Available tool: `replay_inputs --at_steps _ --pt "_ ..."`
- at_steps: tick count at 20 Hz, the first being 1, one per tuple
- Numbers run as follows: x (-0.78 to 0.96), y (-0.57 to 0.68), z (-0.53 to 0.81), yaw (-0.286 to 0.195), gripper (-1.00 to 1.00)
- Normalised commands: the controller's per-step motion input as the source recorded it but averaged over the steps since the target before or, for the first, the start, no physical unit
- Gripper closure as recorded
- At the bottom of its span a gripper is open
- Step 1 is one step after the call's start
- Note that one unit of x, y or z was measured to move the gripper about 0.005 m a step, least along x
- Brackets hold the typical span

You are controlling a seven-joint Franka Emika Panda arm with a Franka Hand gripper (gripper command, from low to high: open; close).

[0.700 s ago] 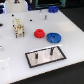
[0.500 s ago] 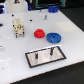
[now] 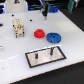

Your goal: Insert the blue gear onto the right peg, followed by the red gear

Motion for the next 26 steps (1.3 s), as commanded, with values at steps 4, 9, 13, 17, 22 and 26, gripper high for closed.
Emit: replay_inputs --at_steps 4,9,13,17,22,26 --pt "-0.10 0.21 -0.53 0.000 -1.00" --pt "-0.15 0.08 -0.51 0.000 -1.00" --pt "-0.20 0.03 -0.50 0.000 -1.00" --pt "-0.22 0.04 -0.49 0.000 -1.00" --pt "-0.26 0.01 -0.47 0.000 -1.00" --pt "-0.29 -0.01 -0.41 0.000 -1.00"
